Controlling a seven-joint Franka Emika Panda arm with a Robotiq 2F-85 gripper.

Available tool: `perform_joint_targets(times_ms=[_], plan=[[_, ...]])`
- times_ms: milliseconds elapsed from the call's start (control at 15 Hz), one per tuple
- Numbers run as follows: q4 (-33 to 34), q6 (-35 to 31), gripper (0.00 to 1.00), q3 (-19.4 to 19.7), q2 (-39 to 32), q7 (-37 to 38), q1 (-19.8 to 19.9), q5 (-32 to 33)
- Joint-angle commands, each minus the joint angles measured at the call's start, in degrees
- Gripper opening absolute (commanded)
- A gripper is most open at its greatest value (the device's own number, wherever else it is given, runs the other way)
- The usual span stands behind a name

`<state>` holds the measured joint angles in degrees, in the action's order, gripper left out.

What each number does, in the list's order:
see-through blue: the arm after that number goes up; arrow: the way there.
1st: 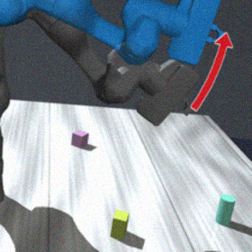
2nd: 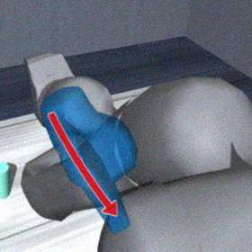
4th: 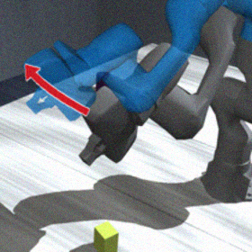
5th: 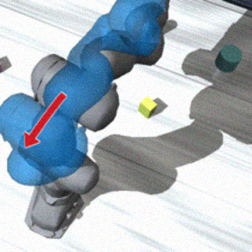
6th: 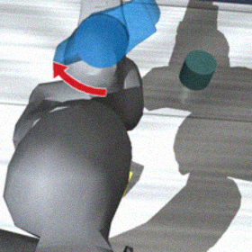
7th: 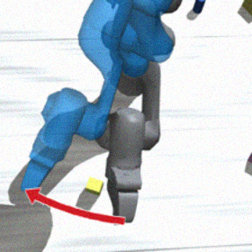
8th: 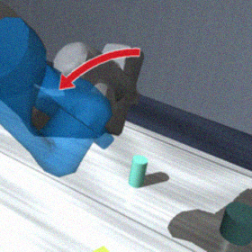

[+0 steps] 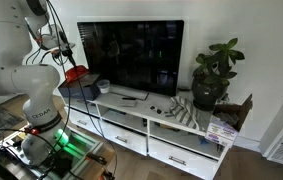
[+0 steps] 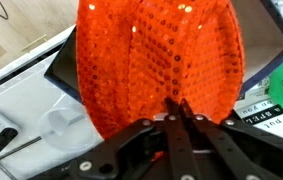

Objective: Hang the hat on the television

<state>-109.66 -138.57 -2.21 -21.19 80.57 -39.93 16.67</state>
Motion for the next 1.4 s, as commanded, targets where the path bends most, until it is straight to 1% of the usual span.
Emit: perform_joint_targets(times_ms=[0,133,267,467,533,600,733,1067,1133,1333], plan=[[-2.5,5.5,0.02,-0.2,6.5,8.7,-2.1,9.2],[-1.4,8.6,0.02,-1.3,8.2,12.3,-2.8,15.7],[-0.5,10.3,0.02,-3.1,9.6,14.2,-2.9,22.1],[0.6,11.4,0.02,-7.0,10.9,14.1,-2.1,28.7],[0.3,10.8,0.02,-8.2,11.3,13.1,-1.5,29.4],[0.8,10.6,0.06,-8.7,9.9,12.6,0.0,26.6],[0.8,10.6,0.06,-9.8,10.4,12.6,0.0,27.9],[0.7,10.6,0.06,-9.9,10.5,12.5,0.3,28.2],[0.7,10.6,0.02,-9.9,10.5,12.5,0.3,28.2],[3.9,13.8,0.02,-11.4,10.8,10.8,-0.4,32.7]])
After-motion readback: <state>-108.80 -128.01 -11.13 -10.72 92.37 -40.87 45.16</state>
